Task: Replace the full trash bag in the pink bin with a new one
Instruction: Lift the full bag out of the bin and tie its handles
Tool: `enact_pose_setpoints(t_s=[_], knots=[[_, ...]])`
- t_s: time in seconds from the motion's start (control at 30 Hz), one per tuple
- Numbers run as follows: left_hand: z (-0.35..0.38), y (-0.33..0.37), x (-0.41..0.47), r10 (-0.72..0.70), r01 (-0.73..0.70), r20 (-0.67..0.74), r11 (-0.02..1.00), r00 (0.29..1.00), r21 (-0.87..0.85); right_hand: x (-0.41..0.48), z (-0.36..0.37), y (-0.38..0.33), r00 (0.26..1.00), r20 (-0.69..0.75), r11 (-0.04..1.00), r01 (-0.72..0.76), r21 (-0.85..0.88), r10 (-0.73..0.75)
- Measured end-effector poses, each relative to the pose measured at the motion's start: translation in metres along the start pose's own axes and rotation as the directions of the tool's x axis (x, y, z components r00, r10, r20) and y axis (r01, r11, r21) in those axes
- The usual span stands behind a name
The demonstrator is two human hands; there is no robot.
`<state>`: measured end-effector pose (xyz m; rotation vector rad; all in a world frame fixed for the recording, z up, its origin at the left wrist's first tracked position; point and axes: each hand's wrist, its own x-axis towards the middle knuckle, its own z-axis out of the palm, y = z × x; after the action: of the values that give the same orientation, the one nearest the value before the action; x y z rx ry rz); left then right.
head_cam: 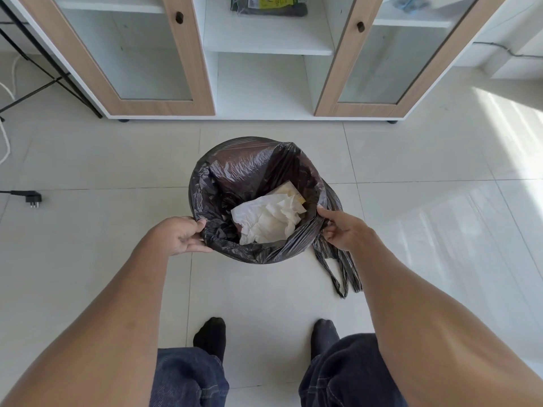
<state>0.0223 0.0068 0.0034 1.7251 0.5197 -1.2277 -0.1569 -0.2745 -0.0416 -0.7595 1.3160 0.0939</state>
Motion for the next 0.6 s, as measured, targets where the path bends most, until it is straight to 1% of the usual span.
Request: enact_pose_setpoints(t_s=[0.1, 0.2, 0.27, 0.33, 0.43, 0.5, 0.6], knots=[[0.0, 0.0, -0.001, -0.003, 0.003, -0.015, 1.0, 1.0, 0.002, 0.001, 0.001, -0.003, 0.996, -0.033, 0.986, 0.075, -0.149, -0.081], [0.001, 0.001, -0.002, 0.001, 0.0, -0.031, 1.0, 1.0, 0.018, 0.004, 0.005, -0.007, 0.972, -0.076, 0.935, 0.189, -0.301, -0.22], [0.002, 0.001, -0.004, 0.005, -0.004, -0.038, 0.999, 0.999, 0.034, 0.004, 0.008, -0.011, 0.953, -0.084, 0.902, 0.244, -0.355, -0.291], [0.001, 0.001, -0.004, 0.013, -0.01, -0.052, 0.999, 0.999, 0.051, 0.003, 0.009, -0.018, 0.955, -0.053, 0.893, 0.251, -0.373, -0.29], [-0.002, 0.001, -0.005, 0.017, -0.011, -0.064, 0.996, 0.998, 0.084, -0.001, 0.01, -0.024, 0.973, -0.023, 0.897, 0.204, -0.391, -0.232], [-0.003, 0.001, -0.005, 0.02, -0.014, -0.06, 0.995, 0.998, 0.102, -0.002, 0.009, -0.023, 0.981, -0.021, 0.917, 0.174, -0.36, -0.195], [-0.002, 0.001, -0.005, 0.028, -0.021, -0.057, 0.992, 0.998, 0.121, -0.002, 0.008, -0.022, 0.983, -0.02, 0.936, 0.165, -0.31, -0.18]])
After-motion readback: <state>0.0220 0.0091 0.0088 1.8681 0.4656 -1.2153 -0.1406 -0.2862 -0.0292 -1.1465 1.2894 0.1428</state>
